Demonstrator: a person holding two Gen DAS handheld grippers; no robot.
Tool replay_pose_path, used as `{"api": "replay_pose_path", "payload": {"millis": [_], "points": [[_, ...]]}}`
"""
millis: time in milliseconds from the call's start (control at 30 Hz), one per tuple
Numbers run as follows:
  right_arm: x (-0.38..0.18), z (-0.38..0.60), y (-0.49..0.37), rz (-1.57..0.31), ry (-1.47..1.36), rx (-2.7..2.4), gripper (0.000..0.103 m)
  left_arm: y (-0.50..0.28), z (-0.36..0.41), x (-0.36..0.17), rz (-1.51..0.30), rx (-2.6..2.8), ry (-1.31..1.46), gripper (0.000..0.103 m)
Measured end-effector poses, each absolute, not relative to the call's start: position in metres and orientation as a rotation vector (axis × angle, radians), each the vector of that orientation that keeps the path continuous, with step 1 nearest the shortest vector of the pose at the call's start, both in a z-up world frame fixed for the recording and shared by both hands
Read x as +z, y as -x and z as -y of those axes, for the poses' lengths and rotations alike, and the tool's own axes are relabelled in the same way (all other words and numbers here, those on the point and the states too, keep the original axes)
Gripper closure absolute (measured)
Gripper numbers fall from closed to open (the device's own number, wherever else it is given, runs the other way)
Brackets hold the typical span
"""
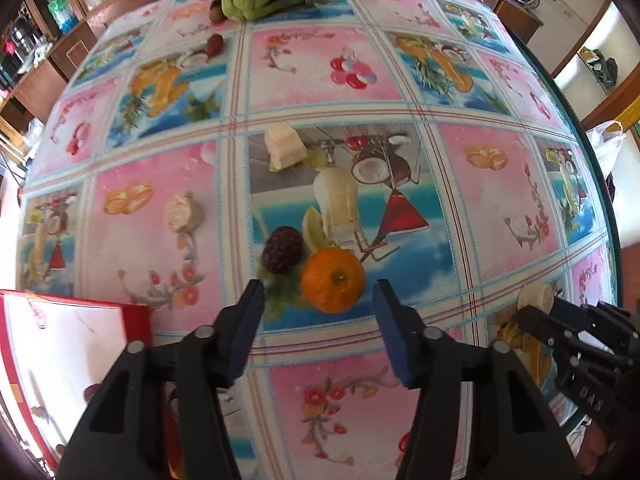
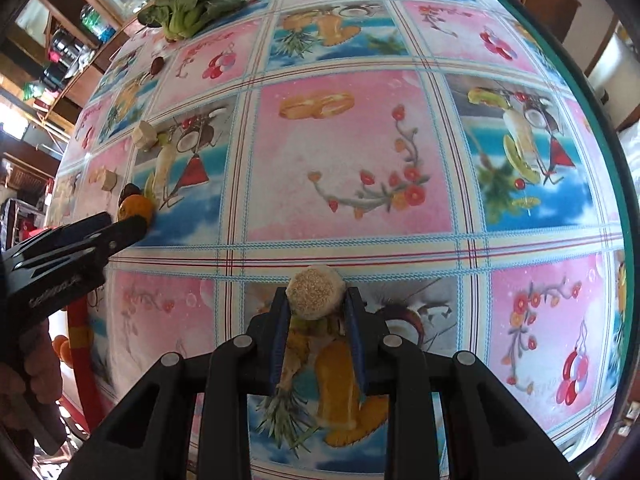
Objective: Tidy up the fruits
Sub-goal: 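Grasp a beige round piece with the right tool while the left tool grasps an orange, then carry the beige piece and orange into the white tray and open both tools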
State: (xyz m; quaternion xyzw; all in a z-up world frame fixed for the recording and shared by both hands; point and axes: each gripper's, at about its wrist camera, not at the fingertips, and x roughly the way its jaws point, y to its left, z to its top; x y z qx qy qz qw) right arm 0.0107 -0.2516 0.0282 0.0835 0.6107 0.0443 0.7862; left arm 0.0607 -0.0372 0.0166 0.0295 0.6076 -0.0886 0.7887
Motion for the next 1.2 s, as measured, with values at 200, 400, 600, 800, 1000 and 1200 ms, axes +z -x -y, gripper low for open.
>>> {"api": "replay_pose_path", "payload": {"millis": [200,400,600,800,1000,1200], "points": [[0.029,0.24,-0.01,-1.298,-0.112,0.098,0.076,-0.064,0.043,0.014,-1.307,-0.218,-0.068,0.069],[0.03,0.234,-0.01,-1.296,-0.083,0.096,0.077,-0.047,0.029,0.014,-1.327,-0.225,-0.037,0.07],[0.031,0.206,-0.013,-1.322,-0.101,0.179,0.079,-0.002,0.001,0.03,-1.312,-0.191,-0.042,0.07],[0.053,0.142,-0.019,-1.277,-0.038,0.313,0.079,0.036,-0.062,0.062,-1.221,-0.085,0.004,0.07],[0.074,0.055,-0.017,-1.235,0.057,0.488,0.079,0.062,-0.13,0.08,-1.168,0.074,0.007,0.07],[0.076,-0.027,-0.003,-1.219,0.232,0.643,0.079,0.086,-0.181,0.062,-1.223,0.206,0.02,0.07]]}}
